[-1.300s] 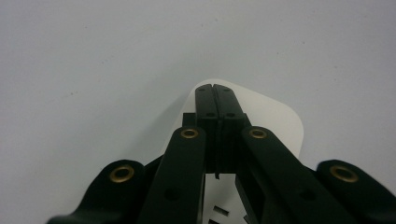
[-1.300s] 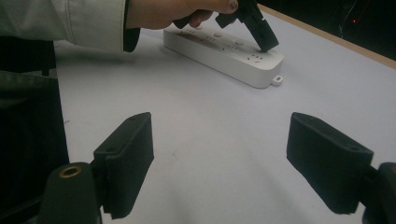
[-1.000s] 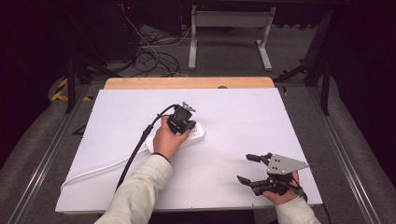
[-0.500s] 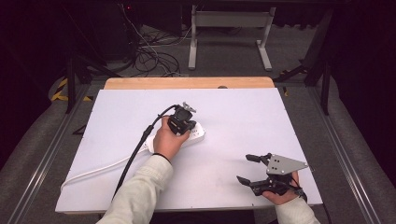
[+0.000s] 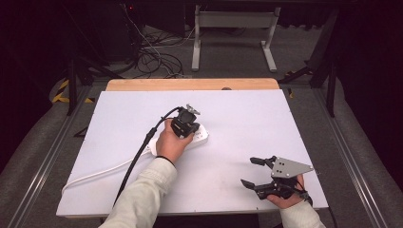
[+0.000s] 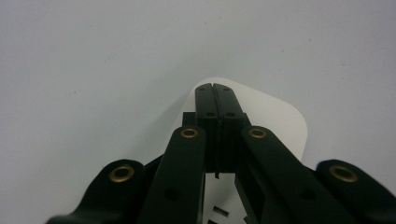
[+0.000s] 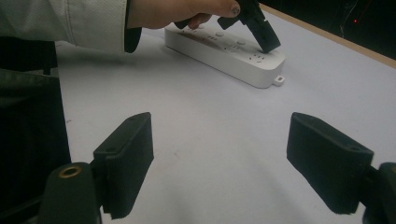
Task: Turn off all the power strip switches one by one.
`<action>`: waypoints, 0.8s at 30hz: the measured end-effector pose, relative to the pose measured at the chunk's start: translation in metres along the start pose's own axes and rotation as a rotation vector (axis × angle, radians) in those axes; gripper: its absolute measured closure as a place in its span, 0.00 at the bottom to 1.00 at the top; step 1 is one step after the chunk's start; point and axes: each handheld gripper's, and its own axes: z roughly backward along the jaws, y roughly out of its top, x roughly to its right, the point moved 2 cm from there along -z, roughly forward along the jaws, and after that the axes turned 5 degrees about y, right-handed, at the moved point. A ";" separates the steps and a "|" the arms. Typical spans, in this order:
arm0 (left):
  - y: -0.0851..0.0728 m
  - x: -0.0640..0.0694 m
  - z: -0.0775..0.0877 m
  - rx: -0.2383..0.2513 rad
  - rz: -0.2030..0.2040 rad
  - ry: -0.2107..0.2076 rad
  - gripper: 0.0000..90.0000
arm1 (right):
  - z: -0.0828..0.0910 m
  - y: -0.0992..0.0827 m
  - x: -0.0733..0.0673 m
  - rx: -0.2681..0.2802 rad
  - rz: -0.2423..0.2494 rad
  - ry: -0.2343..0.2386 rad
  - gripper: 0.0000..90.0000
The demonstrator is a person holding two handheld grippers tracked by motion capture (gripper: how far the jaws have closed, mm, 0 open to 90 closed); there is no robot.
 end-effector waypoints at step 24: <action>0.010 -0.008 0.063 0.113 -0.028 -0.026 0.88 | 0.001 0.000 0.001 -0.001 0.000 -0.006 0.26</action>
